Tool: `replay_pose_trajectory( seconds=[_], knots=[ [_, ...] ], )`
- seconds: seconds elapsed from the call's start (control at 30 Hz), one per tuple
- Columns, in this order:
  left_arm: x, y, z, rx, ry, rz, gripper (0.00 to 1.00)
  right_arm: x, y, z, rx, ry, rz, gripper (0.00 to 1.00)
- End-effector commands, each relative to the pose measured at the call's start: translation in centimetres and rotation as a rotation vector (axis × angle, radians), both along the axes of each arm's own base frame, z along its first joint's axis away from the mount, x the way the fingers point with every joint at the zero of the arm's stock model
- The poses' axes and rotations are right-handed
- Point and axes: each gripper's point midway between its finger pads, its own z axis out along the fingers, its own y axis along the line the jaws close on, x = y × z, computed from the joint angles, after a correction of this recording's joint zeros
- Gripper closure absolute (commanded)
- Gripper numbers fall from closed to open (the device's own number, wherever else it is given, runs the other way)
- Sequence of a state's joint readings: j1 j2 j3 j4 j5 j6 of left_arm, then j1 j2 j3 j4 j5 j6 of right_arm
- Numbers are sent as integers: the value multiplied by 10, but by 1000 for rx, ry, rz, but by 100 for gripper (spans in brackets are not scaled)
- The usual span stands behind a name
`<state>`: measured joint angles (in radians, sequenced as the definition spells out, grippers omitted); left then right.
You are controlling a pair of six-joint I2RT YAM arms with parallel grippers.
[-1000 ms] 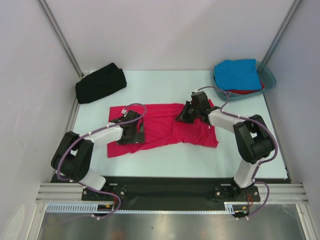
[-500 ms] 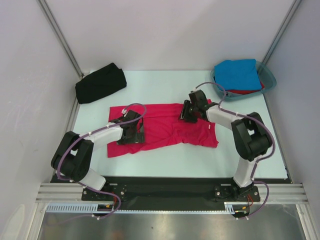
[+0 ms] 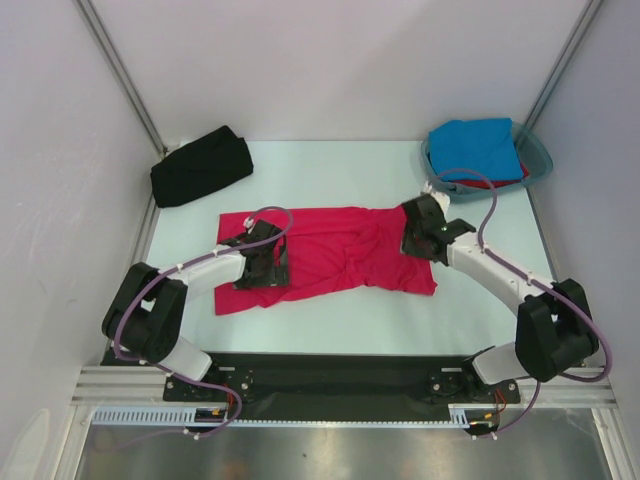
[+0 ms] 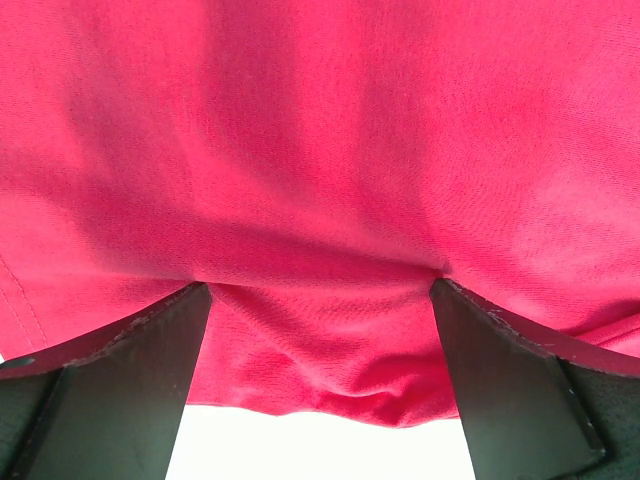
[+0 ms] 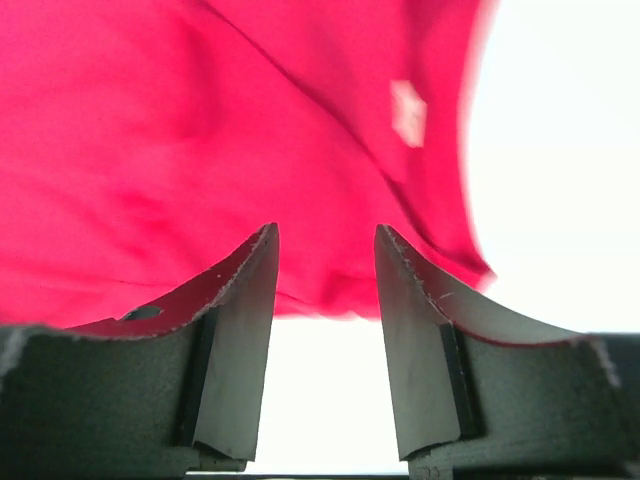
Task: Fold and stack the t-shirts
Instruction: Fold the tshirt
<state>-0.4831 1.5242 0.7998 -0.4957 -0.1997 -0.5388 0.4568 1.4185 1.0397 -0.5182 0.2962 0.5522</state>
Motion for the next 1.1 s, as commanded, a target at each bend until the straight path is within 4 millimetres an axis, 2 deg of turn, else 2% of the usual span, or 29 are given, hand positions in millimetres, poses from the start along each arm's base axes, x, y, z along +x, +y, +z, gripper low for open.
replay_pose_trajectory(
  seconds=[0.0, 0.2, 0.4, 0.6, 0.73, 0.8, 0.83, 0.9, 1.07],
  knots=[
    [16, -19, 6, -83, -61, -31, 0, -47, -33, -49, -170, 169, -63, 52],
    [14, -15, 7, -70, -61, -24, 0, -72, -46, -73, -249, 226, -105, 52],
    [13, -14, 7, -67, -57, -22, 0, -77, -51, -82, -292, 238, -108, 51],
    [10, -11, 7, -52, -55, -26, 0, -82, -54, -106, -326, 304, -118, 53],
    [11, -8, 8, -38, -61, -25, 0, -85, -54, -124, -314, 345, -110, 73],
    [11, -8, 8, -37, -60, -27, 0, -84, -53, -124, -317, 343, -110, 82],
    [11, -8, 7, -37, -58, -24, 0, -83, -54, -123, -314, 341, -119, 92],
    [10, -7, 7, -32, -57, -24, 0, -79, -61, -118, -332, 331, -138, 99],
    [9, -2, 7, -8, -54, -22, 0, -83, -88, -89, -466, 304, -245, 100]
  ],
)
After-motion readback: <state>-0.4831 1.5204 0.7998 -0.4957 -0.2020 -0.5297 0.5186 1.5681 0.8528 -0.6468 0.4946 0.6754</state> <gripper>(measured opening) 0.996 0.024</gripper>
